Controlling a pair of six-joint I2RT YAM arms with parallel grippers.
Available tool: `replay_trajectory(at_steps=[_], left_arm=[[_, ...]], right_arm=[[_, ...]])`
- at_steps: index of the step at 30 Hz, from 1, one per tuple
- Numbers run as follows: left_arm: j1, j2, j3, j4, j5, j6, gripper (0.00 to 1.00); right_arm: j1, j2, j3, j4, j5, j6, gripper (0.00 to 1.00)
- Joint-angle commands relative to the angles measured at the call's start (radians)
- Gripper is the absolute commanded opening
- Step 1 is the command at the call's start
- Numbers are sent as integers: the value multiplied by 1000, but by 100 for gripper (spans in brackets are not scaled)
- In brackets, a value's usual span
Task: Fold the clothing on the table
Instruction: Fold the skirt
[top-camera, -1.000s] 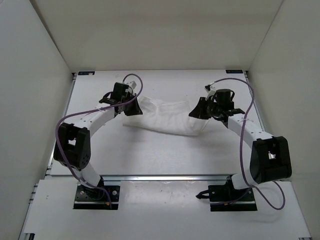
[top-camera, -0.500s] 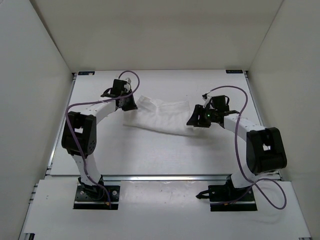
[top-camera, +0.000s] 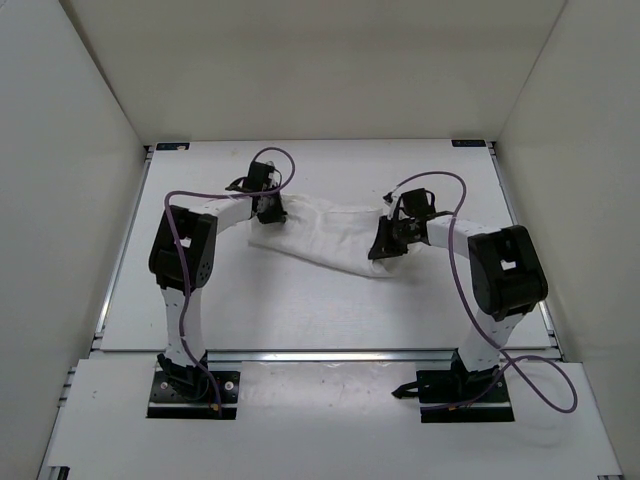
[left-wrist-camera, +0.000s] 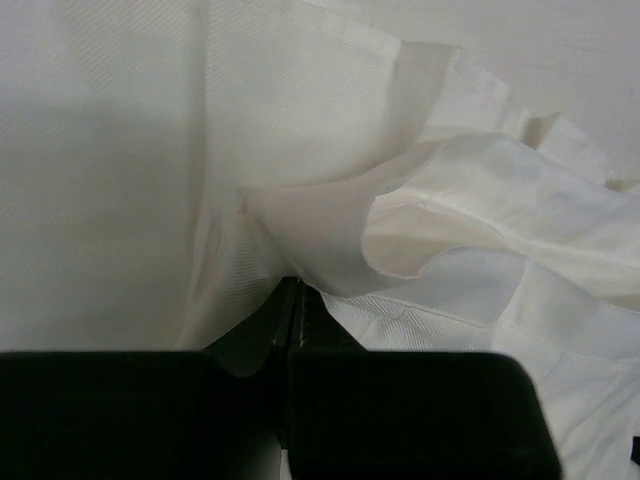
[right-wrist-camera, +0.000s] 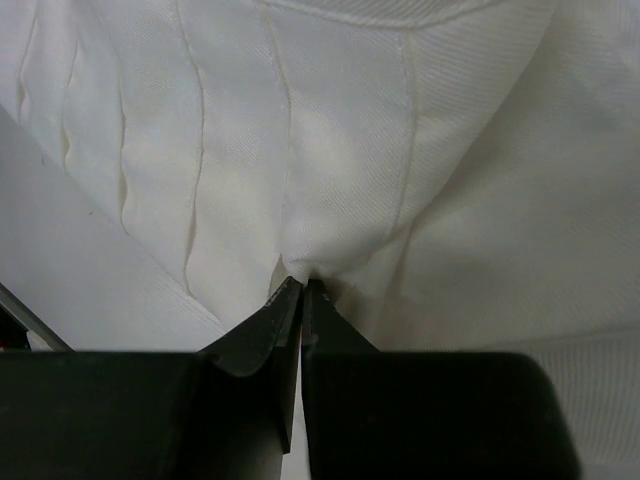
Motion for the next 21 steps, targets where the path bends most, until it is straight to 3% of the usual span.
replay_trajectory(at_steps=[1, 8, 12, 18, 21], left_arm=[[-9, 6, 55, 21, -104, -30, 8], [8, 29, 75, -74, -86, -56, 3], [-48, -39, -12, -108, -75, -43, 2], [-222, -117, -154, -191, -98, -43, 0], [-210, -148, -198, -168, -72, -59, 2]], right_arm=[[-27, -19, -17, -30, 35, -35, 0], [-107, -44, -38, -79, 78, -67, 0], [-160, -32, 21, -118, 130, -92, 0], [-211, -4, 60, -113, 130, -115, 0], [-216, -19, 63, -121, 121, -109, 8]])
